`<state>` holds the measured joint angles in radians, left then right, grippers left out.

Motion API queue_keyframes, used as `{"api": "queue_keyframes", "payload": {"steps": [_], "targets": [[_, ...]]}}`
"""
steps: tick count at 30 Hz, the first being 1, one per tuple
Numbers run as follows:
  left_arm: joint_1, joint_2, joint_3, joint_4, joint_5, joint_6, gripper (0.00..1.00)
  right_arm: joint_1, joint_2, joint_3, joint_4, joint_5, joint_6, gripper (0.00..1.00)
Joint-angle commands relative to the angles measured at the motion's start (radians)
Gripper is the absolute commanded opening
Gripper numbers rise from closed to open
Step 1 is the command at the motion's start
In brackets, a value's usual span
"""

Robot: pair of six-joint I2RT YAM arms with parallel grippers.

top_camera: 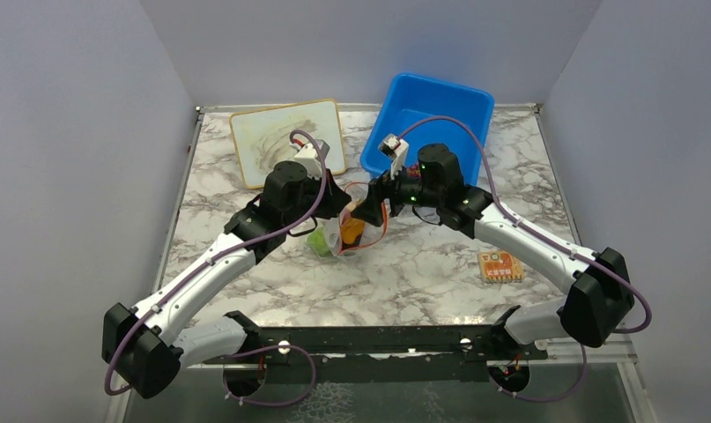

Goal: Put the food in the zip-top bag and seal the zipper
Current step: Place the fake food in the zipper food storage bag, then pick up the fake fruit from the bin.

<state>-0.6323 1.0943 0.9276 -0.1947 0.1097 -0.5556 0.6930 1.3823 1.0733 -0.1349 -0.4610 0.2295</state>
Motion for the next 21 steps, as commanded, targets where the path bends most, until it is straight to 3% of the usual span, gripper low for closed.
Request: {"api": "queue_keyframes", "payload": {"steps": [1, 7, 11, 21], "targets": [[-0.003, -0.029, 0.028, 0.006, 0.009, 0.006, 0.00, 0.006, -0.037, -0.009, 0.042, -0.007, -0.002, 0.88], [-0.004, -0.053, 0.018, -0.009, -0.008, 0.017, 0.00, 0.007, -0.085, -0.010, 0.051, -0.024, 0.042, 1.00], [-0.004, -0.065, 0.010, -0.034, -0.035, 0.059, 0.00, 0.006, -0.104, 0.026, 0.013, 0.013, 0.047, 1.00], [-0.003, -0.142, -0.029, -0.104, -0.083, 0.135, 0.00, 0.004, -0.097, 0.099, -0.019, 0.438, -0.210, 1.00]]}}
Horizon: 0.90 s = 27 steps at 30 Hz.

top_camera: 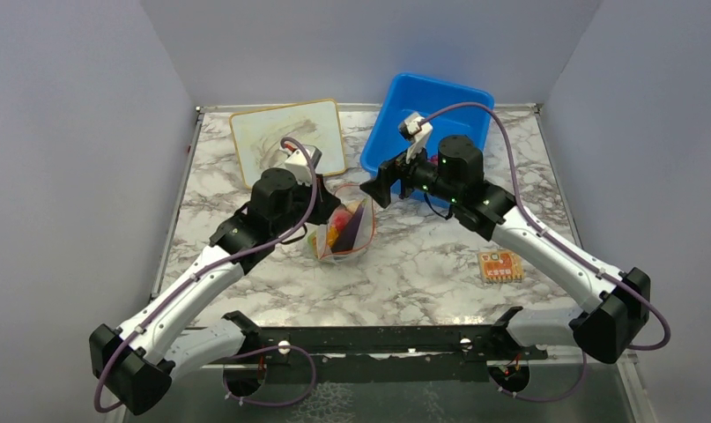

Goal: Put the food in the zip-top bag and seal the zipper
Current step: Pick up the fake fruit from the bin.

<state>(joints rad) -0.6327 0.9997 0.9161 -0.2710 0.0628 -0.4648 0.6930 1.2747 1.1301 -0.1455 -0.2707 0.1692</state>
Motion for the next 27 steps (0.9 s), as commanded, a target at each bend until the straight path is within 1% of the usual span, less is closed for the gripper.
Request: {"api": "queue_keyframes", "payload": {"steps": [1, 3, 4, 6, 10, 12, 15, 19, 21, 24, 27], "targets": [[-0.003, -0.052, -0.020, -0.033, -0.036, 0.046, 0.00, 0.002, 0.029, 0.060, -0.021, 0.289, -0.186, 1.00], [-0.002, -0.063, -0.026, -0.040, -0.033, 0.056, 0.00, -0.008, 0.072, 0.088, -0.041, 0.354, -0.248, 0.98], [-0.003, -0.068, -0.032, -0.039, -0.032, 0.066, 0.00, -0.021, 0.090, 0.090, -0.018, 0.373, -0.270, 0.97], [-0.003, -0.074, -0.044, -0.031, -0.024, 0.100, 0.00, -0.064, 0.132, 0.102, 0.012, 0.335, -0.294, 0.93], [-0.002, -0.077, -0.061, -0.025, -0.014, 0.157, 0.00, -0.136, 0.230, 0.170, 0.027, 0.228, -0.282, 0.82], [-0.002, -0.091, -0.071, -0.022, -0.004, 0.147, 0.00, -0.150, 0.278, 0.230, -0.021, 0.229, -0.277, 0.80], [-0.003, -0.110, -0.074, -0.032, -0.017, 0.078, 0.00, -0.178, 0.362, 0.336, -0.119, 0.251, -0.231, 0.75], [-0.003, -0.114, -0.027, -0.123, -0.100, -0.004, 0.00, -0.215, 0.454, 0.453, -0.256, 0.270, -0.126, 0.70], [-0.002, -0.114, -0.004, -0.150, -0.120, -0.021, 0.00, -0.232, 0.494, 0.496, -0.331, 0.297, -0.078, 0.69], [-0.002, -0.106, 0.024, -0.166, -0.129, -0.025, 0.00, -0.266, 0.535, 0.521, -0.405, 0.358, -0.033, 0.69], [-0.002, -0.092, 0.021, -0.179, -0.139, -0.012, 0.00, -0.304, 0.560, 0.508, -0.427, 0.440, 0.020, 0.69]]}}
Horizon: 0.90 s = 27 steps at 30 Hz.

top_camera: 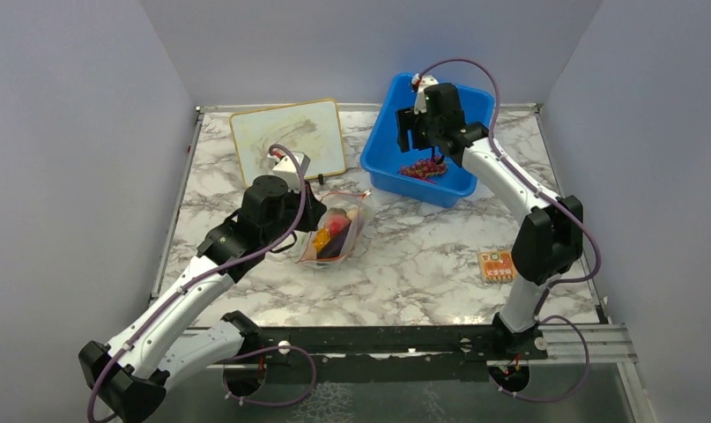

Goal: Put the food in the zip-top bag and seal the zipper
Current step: Pick up the fake fruit from the bin.

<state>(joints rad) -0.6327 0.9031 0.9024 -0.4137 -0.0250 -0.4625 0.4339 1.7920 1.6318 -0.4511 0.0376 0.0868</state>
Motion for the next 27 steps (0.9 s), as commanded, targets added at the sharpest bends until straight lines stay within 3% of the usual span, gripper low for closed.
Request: {"api": "queue_keyframes", "payload": {"steps": [1, 8, 13, 19, 27], "targets": [[-0.003, 0.006, 0.032, -0.040, -0.054, -0.013, 0.00, -0.057, 0.053, 0.003, -0.132, 0.166, 0.133, 0.69], [-0.003, 0.004, 0.028, -0.060, -0.014, -0.044, 0.00, -0.101, 0.165, 0.074, -0.258, 0.273, 0.361, 0.69], [-0.003, 0.023, 0.029, -0.067, -0.018, -0.048, 0.00, -0.101, 0.231, 0.151, -0.301, 0.235, 0.560, 0.74], [-0.003, 0.053, 0.072, -0.086, -0.036, -0.039, 0.00, -0.102, 0.351, 0.289, -0.541, 0.318, 0.878, 0.76], [-0.003, 0.079, 0.111, -0.127, -0.057, -0.009, 0.00, -0.101, 0.433, 0.362, -0.603, 0.322, 1.020, 0.83]]}}
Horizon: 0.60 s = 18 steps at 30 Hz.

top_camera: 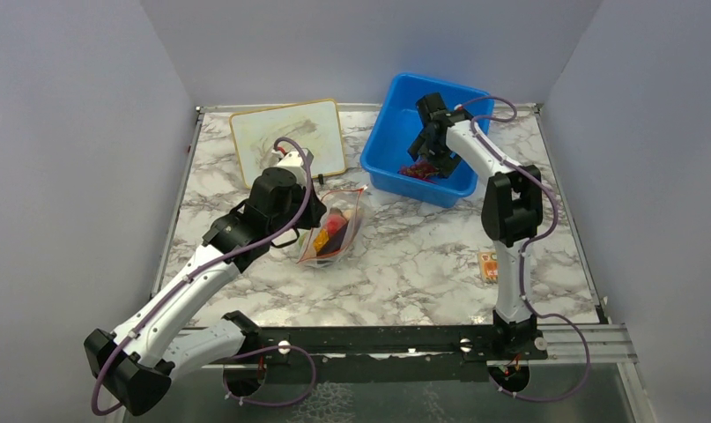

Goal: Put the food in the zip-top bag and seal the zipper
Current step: Pick up the fake fruit from the bin.

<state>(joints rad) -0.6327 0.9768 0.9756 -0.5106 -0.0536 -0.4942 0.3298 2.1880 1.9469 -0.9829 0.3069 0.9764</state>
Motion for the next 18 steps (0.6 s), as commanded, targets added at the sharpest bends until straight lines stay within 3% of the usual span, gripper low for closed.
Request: {"api": "queue_keyframes", "payload": {"steps": [1, 12, 18], "targets": [[-0.002, 0.007, 0.040, -0.033, -0.027, 0.025, 0.00, 0.003, 0.047, 0.053, -0.070, 0.058, 0.138, 0.83], [-0.004, 0.015, 0.051, -0.043, -0.031, 0.033, 0.00, -0.001, 0.168, 0.172, 0.020, 0.099, 0.125, 0.81], [-0.003, 0.023, 0.058, -0.044, -0.027, 0.039, 0.00, -0.014, 0.238, 0.266, -0.067, 0.130, 0.181, 0.78]]}}
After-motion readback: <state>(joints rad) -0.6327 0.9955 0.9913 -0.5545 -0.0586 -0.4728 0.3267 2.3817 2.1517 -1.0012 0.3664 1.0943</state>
